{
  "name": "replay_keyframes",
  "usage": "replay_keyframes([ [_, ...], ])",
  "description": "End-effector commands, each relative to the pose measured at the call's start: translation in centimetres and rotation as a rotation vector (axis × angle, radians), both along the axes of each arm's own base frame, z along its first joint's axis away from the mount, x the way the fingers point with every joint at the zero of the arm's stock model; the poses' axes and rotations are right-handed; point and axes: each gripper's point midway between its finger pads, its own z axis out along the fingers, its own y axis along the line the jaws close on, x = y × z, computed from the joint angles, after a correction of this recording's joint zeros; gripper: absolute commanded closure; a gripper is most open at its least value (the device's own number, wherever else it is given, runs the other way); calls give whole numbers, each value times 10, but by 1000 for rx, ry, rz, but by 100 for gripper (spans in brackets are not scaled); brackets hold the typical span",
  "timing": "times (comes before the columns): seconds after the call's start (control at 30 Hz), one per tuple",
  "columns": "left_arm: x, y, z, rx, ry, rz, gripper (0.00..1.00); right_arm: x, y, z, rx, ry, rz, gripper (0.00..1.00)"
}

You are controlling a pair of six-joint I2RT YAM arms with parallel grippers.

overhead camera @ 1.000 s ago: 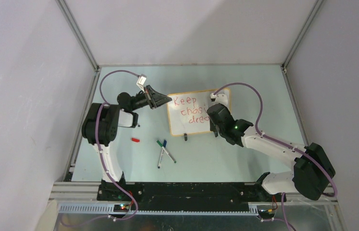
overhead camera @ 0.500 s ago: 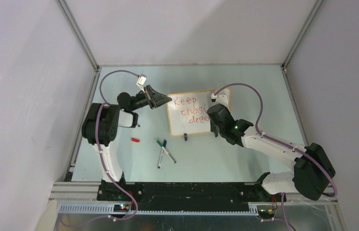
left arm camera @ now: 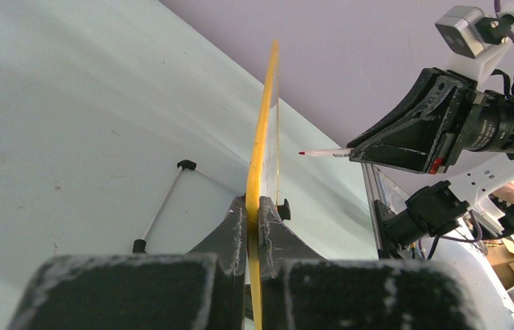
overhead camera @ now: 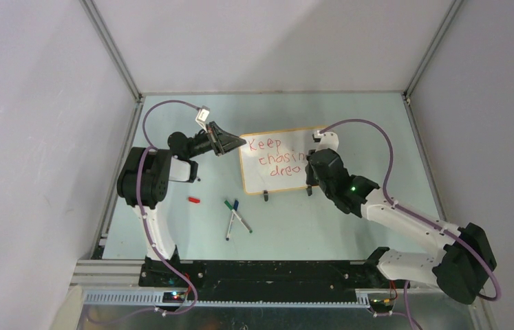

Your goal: Write a sentence on the whiteboard

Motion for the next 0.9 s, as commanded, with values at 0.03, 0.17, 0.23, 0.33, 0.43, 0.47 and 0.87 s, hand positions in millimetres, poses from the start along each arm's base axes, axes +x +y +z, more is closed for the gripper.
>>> replay_keyframes([
  [0.03,-12,-2,10,28,-143,-36,100,9,-2,-2,-7,-7,-10,100],
  [0.17,-12,-2,10,28,-142,-36,100,8,-1,-7,-16,10,-5,100],
  [0.23,-12,-2,10,28,-142,-36,100,8,0,-11,-21,22,0,100],
  [0.33,-12,-2,10,28,-142,-36,100,8,1,-18,-36,39,3,100],
  [0.43,-12,-2,10,28,-141,-35,100,9,1,-19,-40,41,0,100],
  [0.47,-12,-2,10,28,-141,-36,100,9,1,-20,-41,42,1,100],
  [0.87,-12,-3,10,28,-143,-36,100,16,-1,-19,-56,41,-15,100],
])
